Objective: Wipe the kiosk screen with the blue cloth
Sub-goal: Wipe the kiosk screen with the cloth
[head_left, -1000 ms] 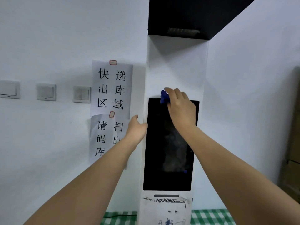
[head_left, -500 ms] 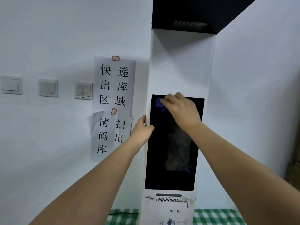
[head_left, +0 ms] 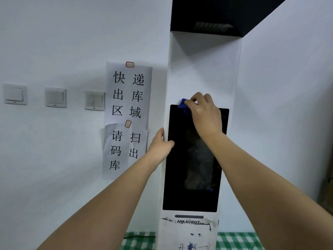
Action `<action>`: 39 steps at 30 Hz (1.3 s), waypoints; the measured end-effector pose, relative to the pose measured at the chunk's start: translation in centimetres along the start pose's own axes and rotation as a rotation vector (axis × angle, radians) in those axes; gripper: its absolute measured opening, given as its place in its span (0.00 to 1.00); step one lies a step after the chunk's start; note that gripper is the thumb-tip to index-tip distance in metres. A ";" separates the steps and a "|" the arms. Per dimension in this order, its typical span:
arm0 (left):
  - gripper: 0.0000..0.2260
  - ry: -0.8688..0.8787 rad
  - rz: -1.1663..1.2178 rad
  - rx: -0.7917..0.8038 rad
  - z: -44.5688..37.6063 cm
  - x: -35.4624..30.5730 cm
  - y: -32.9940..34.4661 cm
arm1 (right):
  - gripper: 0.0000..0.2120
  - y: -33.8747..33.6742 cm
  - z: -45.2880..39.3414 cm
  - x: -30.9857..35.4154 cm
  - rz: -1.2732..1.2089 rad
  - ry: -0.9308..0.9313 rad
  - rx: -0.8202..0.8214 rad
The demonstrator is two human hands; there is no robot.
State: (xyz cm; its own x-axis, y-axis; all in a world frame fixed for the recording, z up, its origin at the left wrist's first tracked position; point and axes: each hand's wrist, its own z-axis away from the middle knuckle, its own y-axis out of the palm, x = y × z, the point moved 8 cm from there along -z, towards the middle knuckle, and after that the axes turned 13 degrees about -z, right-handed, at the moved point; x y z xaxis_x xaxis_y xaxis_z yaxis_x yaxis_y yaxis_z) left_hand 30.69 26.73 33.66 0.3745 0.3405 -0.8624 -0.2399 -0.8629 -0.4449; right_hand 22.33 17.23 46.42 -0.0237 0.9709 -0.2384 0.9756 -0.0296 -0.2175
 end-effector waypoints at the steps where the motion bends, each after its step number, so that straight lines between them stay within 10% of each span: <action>1: 0.31 0.002 -0.004 0.004 0.1 0.0 0.1 | 0.15 -0.1 0.1 -0.1 -0.026 0.088 -0.041; 4: 0.32 0.010 -0.008 -0.022 0.1 -0.1 0.0 | 0.17 1.1 0.9 1.9 -0.119 0.131 -0.036; 9: 0.28 -0.005 -0.001 -0.028 0.0 -0.1 -0.1 | 0.11 1.9 1.7 5.2 -0.035 -0.322 0.156; 16: 0.32 -0.006 -0.012 -0.003 0.3 -0.3 -0.3 | 0.18 1.2 0.5 2.3 -0.075 0.053 0.028; 22: 0.30 -0.017 0.003 -0.003 0.4 -0.5 -0.5 | 0.12 2.4 1.1 5.8 0.028 -0.393 0.226; 28: 0.33 -0.016 -0.005 0.007 0.8 -0.2 -0.3 | 0.19 0.9 0.2 1.8 -0.045 0.022 0.083; 35: 0.32 -0.021 0.010 0.001 0.8 -0.5 -0.3 | 0.11 1.6 0.5 4.8 0.034 -0.306 0.225; 39: 0.33 -0.029 -0.007 0.013 0.7 -0.4 -0.6 | 0.15 0.6 -0.3 2.1 -0.029 0.064 0.068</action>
State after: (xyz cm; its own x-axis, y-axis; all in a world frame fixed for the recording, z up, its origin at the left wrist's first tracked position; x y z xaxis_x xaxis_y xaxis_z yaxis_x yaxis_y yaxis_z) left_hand 30.03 27.38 34.10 0.3504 0.3575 -0.8657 -0.2493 -0.8553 -0.4541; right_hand 22.94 19.37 46.07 -0.0360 0.9847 -0.1705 0.9575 -0.0148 -0.2879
